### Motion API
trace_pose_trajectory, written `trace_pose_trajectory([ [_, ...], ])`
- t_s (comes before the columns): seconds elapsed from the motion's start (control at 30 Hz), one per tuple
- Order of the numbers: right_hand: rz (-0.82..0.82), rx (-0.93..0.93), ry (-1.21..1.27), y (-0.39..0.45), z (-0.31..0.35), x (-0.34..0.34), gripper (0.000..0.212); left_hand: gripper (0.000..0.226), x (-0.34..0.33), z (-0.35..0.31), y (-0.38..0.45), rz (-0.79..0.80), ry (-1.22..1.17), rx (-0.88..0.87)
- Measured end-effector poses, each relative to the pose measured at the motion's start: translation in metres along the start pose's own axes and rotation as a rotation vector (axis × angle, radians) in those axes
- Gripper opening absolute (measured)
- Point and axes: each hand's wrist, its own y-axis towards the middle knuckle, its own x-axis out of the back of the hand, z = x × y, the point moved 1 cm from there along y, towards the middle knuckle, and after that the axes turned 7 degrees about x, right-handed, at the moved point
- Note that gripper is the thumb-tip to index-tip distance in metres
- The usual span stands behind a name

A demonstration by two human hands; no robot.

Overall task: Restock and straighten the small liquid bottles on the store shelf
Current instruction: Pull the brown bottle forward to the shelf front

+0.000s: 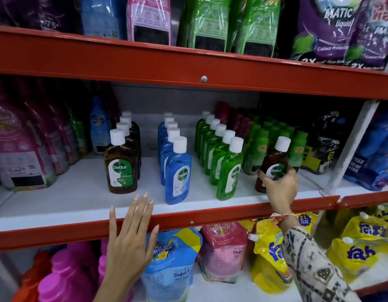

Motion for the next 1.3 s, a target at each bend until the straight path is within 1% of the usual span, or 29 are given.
trace_pose_trajectory([
  [0.1, -0.038, 0.044, 0.059, -0.022, 0.011, 0.010, 0.084, 0.059, 0.004, 0.006, 0.000, 0.007, 0.007, 0.014],
  [0.17, -0.067, 0.074, 0.123, -0.044, 0.028, 0.019, 0.084, 0.060, 0.009, 0.015, 0.000, -0.001, 0.024, 0.032],
  [0.23, -0.057, 0.110, 0.177, -0.068, 0.052, 0.026, 0.083, 0.061, 0.013, 0.026, -0.001, -0.008, 0.038, 0.045],
  [0.37, 0.070, 0.167, 0.333, -0.118, 0.106, 0.027, 0.082, 0.062, 0.022, 0.051, -0.004, -0.003, 0.067, 0.078],
  [0.53, 0.294, 0.207, 0.433, -0.175, 0.153, -0.010, 0.086, 0.063, 0.033, 0.081, -0.009, 0.029, 0.072, 0.109],
  [0.67, 0.404, 0.256, 0.411, -0.211, 0.179, -0.055, 0.086, 0.062, 0.042, 0.098, -0.011, 0.063, 0.073, 0.122],
  [0.77, 0.430, 0.254, 0.348, -0.224, 0.190, -0.088, 0.082, 0.062, 0.043, 0.103, -0.011, 0.094, 0.069, 0.114],
  [0.9, 0.480, 0.242, 0.221, -0.233, 0.198, -0.114, 0.086, 0.063, 0.043, 0.103, -0.011, 0.106, 0.043, 0.119],
  [1.03, 0.497, 0.259, 0.164, -0.239, 0.201, -0.121, 0.086, 0.063, 0.042, 0.105, -0.011, 0.115, 0.024, 0.115],
  [1.1, 0.484, 0.294, 0.156, -0.243, 0.200, -0.121, 0.091, 0.064, 0.044, 0.103, -0.010, 0.129, 0.003, 0.123],
  [1.2, 0.500, 0.329, 0.190, -0.244, 0.196, -0.116, 0.097, 0.069, 0.049, 0.096, -0.006, 0.192, -0.079, 0.196],
  [1.27, 0.564, 0.299, 0.228, -0.238, 0.192, -0.110, 0.093, 0.079, 0.056, 0.087, 0.000, 0.229, -0.177, 0.276],
  [1.3, 0.614, 0.270, 0.240, -0.234, 0.189, -0.107, 0.084, 0.087, 0.059, 0.082, 0.005, 0.248, -0.241, 0.320],
])
